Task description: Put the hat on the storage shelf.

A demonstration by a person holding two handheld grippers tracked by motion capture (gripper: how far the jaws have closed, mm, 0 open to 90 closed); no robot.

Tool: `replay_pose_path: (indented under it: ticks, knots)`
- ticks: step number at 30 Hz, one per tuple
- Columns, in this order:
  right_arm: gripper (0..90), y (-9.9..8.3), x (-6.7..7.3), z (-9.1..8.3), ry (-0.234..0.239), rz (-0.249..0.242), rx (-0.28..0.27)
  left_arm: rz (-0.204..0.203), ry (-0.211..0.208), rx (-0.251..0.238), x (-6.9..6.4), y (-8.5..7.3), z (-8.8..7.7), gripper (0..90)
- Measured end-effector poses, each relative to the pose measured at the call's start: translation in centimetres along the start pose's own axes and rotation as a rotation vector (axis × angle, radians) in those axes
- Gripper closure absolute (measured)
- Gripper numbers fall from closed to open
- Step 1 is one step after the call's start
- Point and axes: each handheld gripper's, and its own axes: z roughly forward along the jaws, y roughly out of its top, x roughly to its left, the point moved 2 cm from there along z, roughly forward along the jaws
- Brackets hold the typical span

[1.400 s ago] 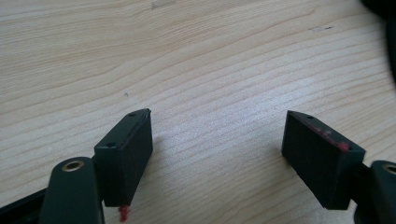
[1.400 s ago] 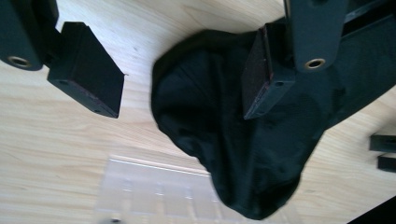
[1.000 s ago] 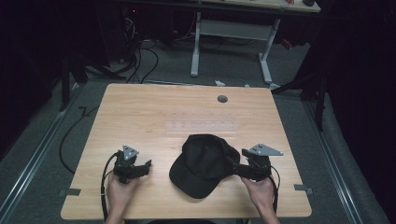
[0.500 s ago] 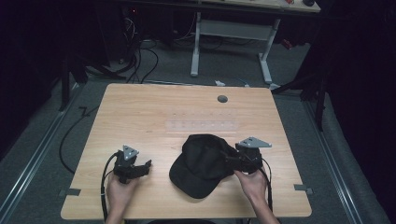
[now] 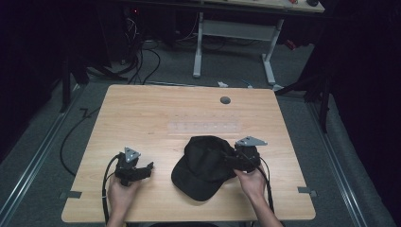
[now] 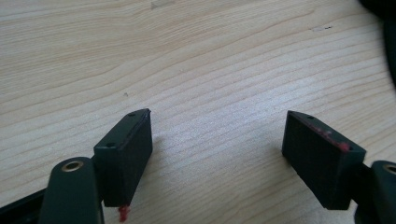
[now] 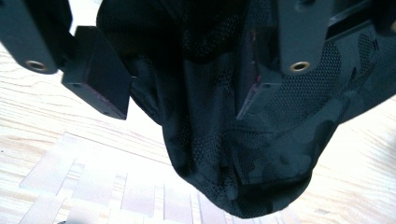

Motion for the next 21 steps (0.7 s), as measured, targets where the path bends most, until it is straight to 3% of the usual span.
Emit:
replay_pose_path:
  ticks: [8, 12, 21]
  knots:
    - [49.4, 0.0, -0.12, 0.37, 0.033, 0.022, 0.0, 0.0, 0.0, 0.0, 0.0, 0.0, 0.0, 24.8]
    - [62.0, -0.04, -0.09, 0.58, 0.052, 0.028, 0.01, 0.0, 0.0, 0.0, 0.0, 0.0, 0.0, 24.8]
    - [76.9, -0.25, -0.25, 0.78, 0.062, 0.037, 0.022, 0.001, 0.0, 0.0, -0.01, -0.01, -0.01, 24.8]
